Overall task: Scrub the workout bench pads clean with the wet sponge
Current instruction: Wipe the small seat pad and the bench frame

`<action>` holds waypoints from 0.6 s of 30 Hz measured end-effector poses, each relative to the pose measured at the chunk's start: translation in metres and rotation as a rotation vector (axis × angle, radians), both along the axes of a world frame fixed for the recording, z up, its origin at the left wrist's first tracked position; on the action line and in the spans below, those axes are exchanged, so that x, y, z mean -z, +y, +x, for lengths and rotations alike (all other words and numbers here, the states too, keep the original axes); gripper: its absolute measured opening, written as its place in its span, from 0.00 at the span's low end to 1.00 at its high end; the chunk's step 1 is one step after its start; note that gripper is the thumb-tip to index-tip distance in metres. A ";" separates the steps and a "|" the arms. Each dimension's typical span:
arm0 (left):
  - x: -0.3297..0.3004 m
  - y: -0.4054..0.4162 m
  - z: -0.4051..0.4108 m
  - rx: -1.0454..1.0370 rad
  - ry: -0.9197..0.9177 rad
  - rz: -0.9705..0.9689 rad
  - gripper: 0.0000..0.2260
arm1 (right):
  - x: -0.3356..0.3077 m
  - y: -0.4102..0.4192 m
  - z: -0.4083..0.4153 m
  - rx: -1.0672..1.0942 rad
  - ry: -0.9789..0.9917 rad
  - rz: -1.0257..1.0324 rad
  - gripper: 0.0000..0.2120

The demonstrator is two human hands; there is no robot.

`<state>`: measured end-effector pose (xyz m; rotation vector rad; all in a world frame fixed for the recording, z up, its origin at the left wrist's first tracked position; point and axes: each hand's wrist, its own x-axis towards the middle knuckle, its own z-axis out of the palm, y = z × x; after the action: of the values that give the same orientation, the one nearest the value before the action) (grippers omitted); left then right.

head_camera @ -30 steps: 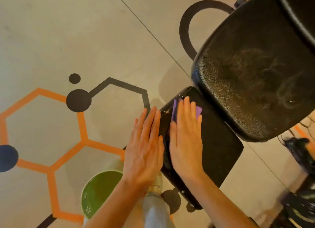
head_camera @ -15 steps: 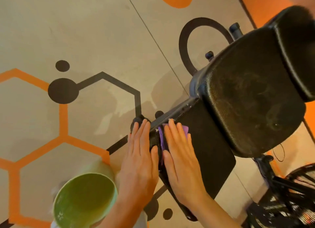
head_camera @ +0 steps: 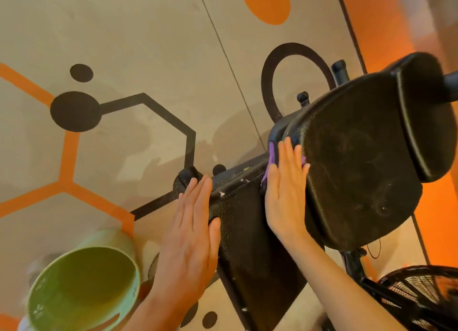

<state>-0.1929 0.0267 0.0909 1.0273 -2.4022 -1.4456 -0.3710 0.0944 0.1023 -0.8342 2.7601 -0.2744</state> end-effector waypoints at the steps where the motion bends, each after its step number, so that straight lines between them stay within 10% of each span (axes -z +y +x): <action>1: 0.001 0.001 -0.001 -0.008 0.008 0.001 0.26 | 0.002 -0.008 -0.012 0.105 0.000 -0.031 0.25; 9: 0.001 0.004 0.000 -0.023 0.027 0.027 0.25 | -0.022 -0.005 0.034 -0.383 -0.170 -0.127 0.14; 14: 0.000 0.003 -0.002 -0.027 0.057 0.028 0.26 | -0.009 -0.025 -0.013 -0.053 -0.059 -0.123 0.18; 18: 0.004 0.003 0.000 -0.006 0.044 0.036 0.25 | -0.022 -0.016 0.056 -0.338 -0.197 -0.183 0.14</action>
<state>-0.1927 0.0300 0.0874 0.9988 -2.3483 -1.4991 -0.3146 0.0782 0.1242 -1.2277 2.3890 -0.5175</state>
